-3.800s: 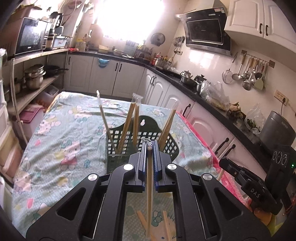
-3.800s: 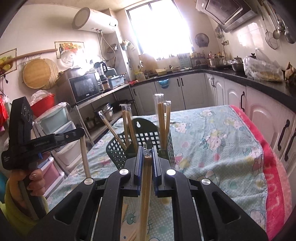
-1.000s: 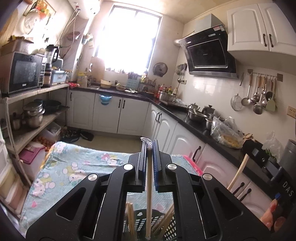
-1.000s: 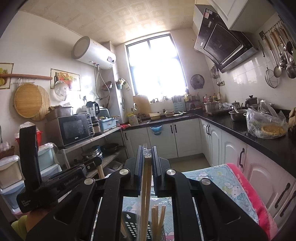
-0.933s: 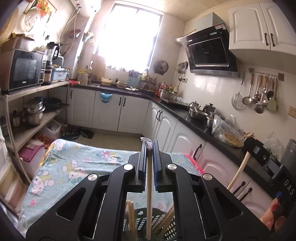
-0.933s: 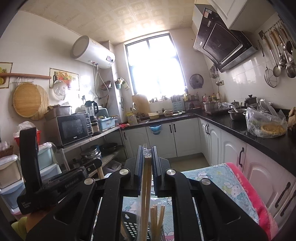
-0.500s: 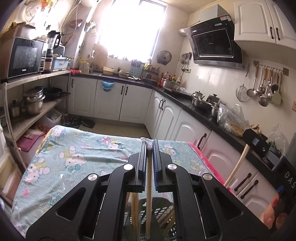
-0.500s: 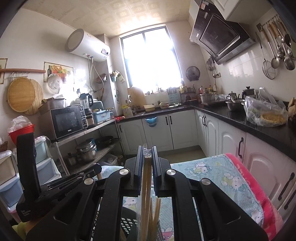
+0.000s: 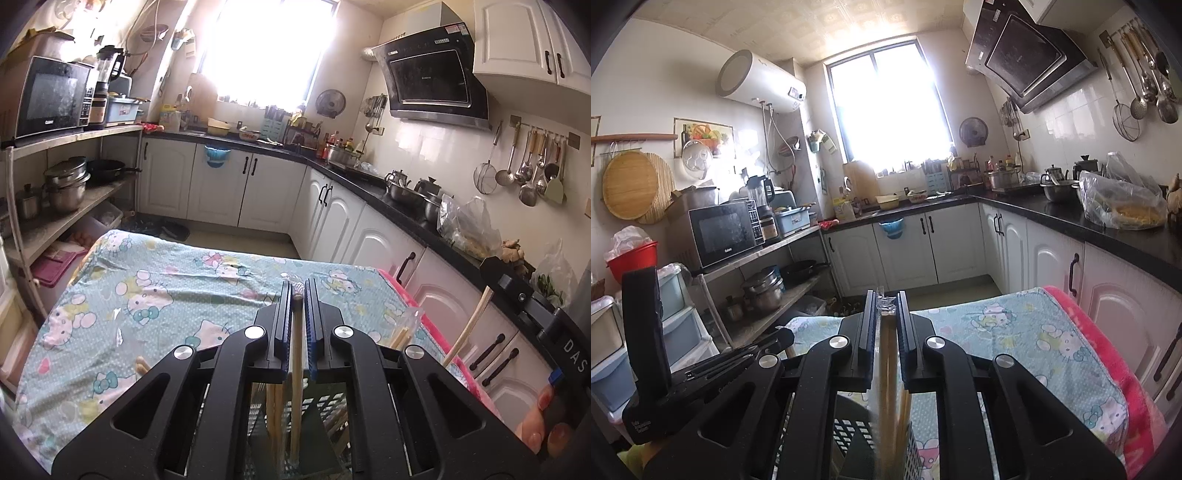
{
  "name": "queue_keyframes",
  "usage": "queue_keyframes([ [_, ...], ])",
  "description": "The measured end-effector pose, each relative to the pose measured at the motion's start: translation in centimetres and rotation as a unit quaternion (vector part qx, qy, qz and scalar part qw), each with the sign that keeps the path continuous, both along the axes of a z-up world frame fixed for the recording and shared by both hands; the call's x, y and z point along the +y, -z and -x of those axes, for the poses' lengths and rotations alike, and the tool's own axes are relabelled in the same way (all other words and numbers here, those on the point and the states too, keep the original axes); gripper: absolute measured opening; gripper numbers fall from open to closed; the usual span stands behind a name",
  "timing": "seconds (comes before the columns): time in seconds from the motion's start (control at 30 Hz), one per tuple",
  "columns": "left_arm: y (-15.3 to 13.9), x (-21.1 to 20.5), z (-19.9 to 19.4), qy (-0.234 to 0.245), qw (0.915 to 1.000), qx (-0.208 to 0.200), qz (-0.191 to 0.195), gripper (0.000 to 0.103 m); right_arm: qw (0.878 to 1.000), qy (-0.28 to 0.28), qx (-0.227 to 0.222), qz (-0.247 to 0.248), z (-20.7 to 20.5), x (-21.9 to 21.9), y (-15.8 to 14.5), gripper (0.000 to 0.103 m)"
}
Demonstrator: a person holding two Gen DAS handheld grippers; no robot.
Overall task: Organize utensils
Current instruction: 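Open the left gripper into the caddy while the right gripper releases its chopstick, then withdraw both open grippers from the caddy toward the loose chopsticks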
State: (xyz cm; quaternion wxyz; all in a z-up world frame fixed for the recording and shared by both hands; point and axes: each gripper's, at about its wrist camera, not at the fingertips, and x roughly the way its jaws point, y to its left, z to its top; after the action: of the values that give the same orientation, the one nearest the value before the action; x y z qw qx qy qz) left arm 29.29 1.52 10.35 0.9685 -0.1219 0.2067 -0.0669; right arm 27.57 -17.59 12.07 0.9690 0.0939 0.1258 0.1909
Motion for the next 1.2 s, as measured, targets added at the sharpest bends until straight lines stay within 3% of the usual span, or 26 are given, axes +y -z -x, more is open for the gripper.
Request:
queue_keyframes([
  [0.2,0.3,-0.1,0.4,0.002,1.0000,0.007,-0.003,0.005,1.000,-0.005,0.015,0.002,0.2,0.0,0.6,0.015],
  [0.33,0.5,-0.1,0.8,0.001,0.9999,0.012,-0.005,0.016,1.000,-0.003,0.021,0.002,0.8,-0.1,1.1,0.025],
  [0.4,0.6,0.1,1.0,0.000,0.9999,0.015,-0.005,0.018,1.000,-0.004,0.023,0.003,1.2,-0.2,1.3,0.025],
  [0.57,0.6,0.5,1.9,-0.002,0.9999,0.017,-0.002,0.034,0.999,-0.001,0.032,-0.001,1.9,-0.7,1.7,0.030],
  [0.7,0.6,0.8,2.7,-0.003,0.9999,0.016,0.005,0.054,0.999,0.002,0.036,-0.009,2.5,-1.3,1.8,0.038],
  [0.8,0.7,0.9,3.4,-0.003,0.9998,0.016,0.007,0.062,0.999,0.003,0.038,-0.005,3.0,-1.5,2.0,0.040],
  [0.87,0.7,1.0,3.9,-0.003,0.9998,0.015,0.008,0.070,0.999,0.003,0.041,-0.008,3.3,-1.6,2.0,0.047],
  [0.93,0.7,1.1,4.4,-0.004,0.9998,0.014,0.011,0.086,0.999,0.003,0.042,-0.011,3.7,-1.8,2.2,0.050],
  [1.2,0.8,1.3,6.1,-0.005,0.9997,0.015,0.017,0.092,0.999,-0.003,0.048,-0.002,4.9,-2.0,2.6,0.055],
])
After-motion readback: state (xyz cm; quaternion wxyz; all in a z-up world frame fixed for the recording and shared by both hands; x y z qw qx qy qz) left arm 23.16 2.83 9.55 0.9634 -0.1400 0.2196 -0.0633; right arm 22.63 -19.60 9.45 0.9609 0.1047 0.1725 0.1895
